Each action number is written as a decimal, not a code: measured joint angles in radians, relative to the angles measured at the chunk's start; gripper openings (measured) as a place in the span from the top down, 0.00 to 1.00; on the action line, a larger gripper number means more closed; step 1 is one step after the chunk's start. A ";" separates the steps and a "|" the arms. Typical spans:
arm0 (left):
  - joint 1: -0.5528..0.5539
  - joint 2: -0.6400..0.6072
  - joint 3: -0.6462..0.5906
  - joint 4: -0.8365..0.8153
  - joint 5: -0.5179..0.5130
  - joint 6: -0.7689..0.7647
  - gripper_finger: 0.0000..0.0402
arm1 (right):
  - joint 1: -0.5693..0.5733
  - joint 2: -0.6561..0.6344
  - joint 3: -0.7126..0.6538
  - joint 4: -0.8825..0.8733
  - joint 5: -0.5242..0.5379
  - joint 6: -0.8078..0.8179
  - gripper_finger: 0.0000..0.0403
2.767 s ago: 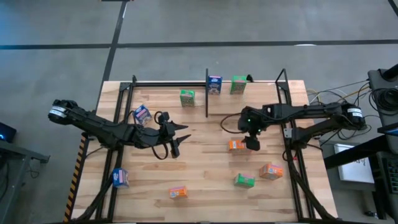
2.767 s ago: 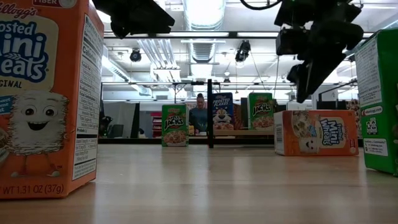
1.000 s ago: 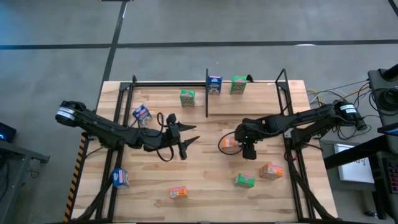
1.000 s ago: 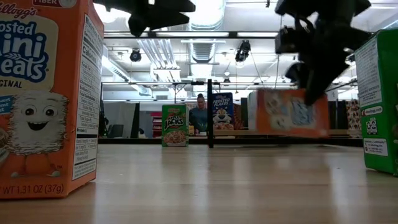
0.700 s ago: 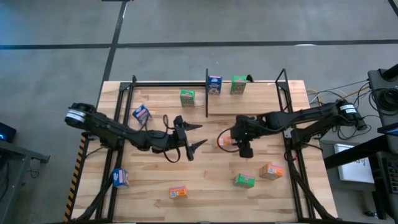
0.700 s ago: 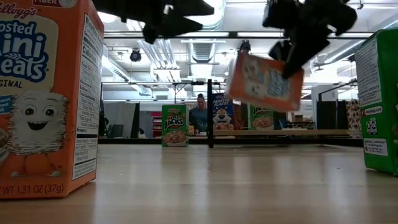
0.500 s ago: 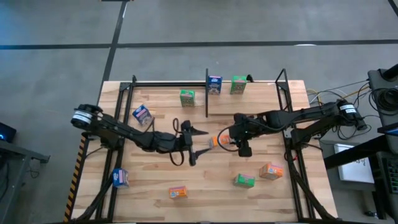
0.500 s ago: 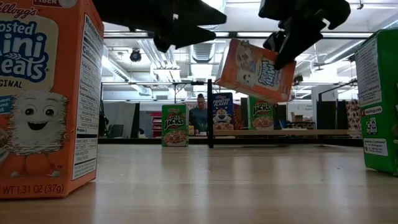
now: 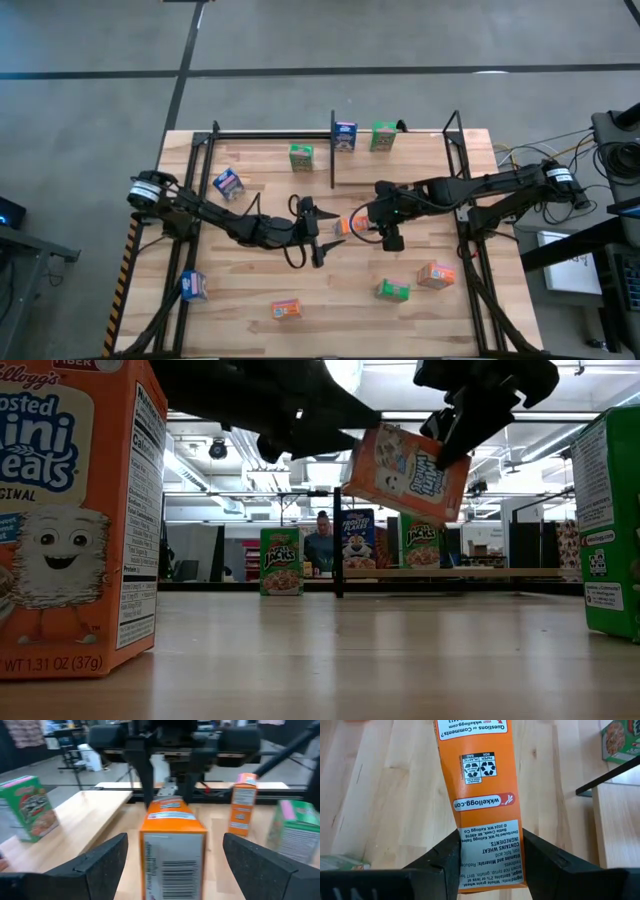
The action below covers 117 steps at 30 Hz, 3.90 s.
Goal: Stack cereal on shelf
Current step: Put the center orange cereal box on the shelf
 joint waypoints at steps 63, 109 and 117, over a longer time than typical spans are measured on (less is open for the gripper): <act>-0.058 -0.072 -0.311 0.703 0.070 0.161 0.63 | 0.001 -0.250 -0.322 0.786 -0.117 -0.034 0.39; -0.055 -0.071 -0.287 0.700 -0.039 0.188 0.63 | 0.010 -0.180 -0.279 0.876 -0.077 -0.067 0.40; -0.053 -0.071 -0.277 0.706 -0.037 0.191 0.63 | 0.010 -0.155 -0.279 0.896 -0.079 -0.086 0.47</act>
